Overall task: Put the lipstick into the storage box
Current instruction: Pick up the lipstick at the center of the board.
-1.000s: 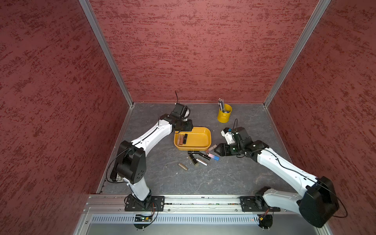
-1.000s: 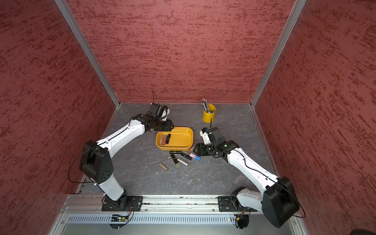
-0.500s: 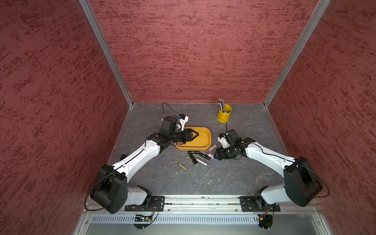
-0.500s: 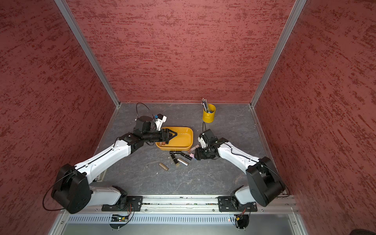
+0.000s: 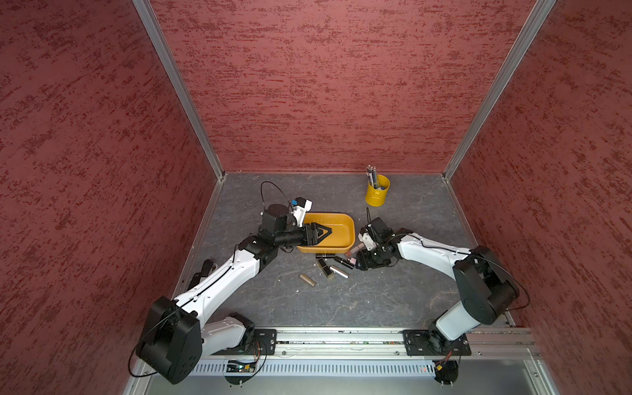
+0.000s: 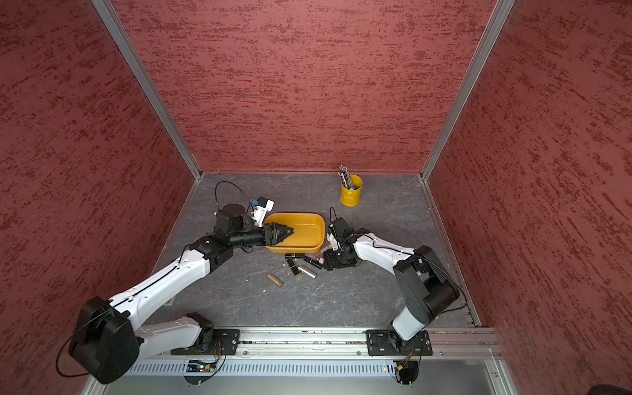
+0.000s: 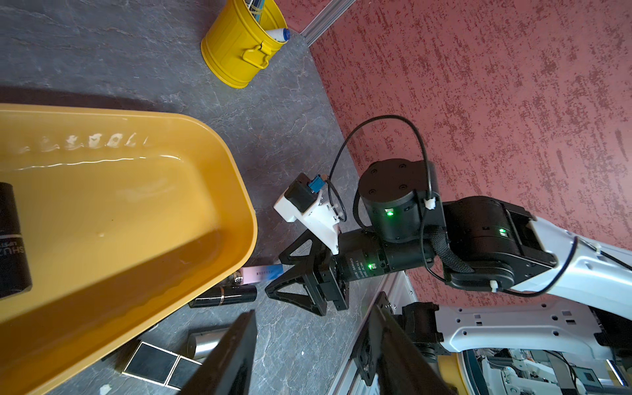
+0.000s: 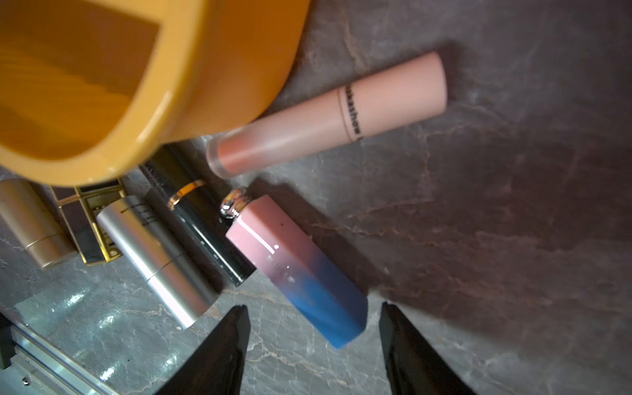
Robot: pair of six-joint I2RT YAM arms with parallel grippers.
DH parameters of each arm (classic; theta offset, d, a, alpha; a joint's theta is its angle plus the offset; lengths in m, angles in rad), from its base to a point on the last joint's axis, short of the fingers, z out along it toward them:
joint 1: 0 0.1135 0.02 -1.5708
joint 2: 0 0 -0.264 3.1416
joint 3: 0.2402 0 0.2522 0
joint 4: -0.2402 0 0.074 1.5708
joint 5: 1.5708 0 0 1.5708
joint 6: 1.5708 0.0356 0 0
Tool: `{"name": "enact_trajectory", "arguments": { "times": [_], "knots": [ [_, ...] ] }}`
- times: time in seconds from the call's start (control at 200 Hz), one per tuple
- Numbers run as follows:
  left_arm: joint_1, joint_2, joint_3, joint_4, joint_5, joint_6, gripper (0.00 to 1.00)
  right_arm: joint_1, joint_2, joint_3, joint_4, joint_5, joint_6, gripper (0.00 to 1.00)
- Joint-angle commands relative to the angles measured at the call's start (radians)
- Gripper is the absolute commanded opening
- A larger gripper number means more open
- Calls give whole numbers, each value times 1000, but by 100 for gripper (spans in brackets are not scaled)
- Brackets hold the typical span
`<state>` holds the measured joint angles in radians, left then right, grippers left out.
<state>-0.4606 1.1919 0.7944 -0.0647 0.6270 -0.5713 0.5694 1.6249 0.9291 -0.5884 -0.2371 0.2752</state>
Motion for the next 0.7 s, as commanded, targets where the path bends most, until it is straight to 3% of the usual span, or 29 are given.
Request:
{"name": "enact_trajectory", "arguments": {
  "times": [0.0, 0.281, 0.696],
  "knots": [
    [10, -18, -17, 9, 12, 6, 57, 13, 26, 31, 11, 43, -25, 65],
    [27, -23, -21, -1, 18, 9, 57, 31, 65, 47, 10, 54, -37, 64],
    [39, -36, -40, 3, 23, 2, 57, 67, 97, 54, -10, 127, -48, 55]
  ]
}}
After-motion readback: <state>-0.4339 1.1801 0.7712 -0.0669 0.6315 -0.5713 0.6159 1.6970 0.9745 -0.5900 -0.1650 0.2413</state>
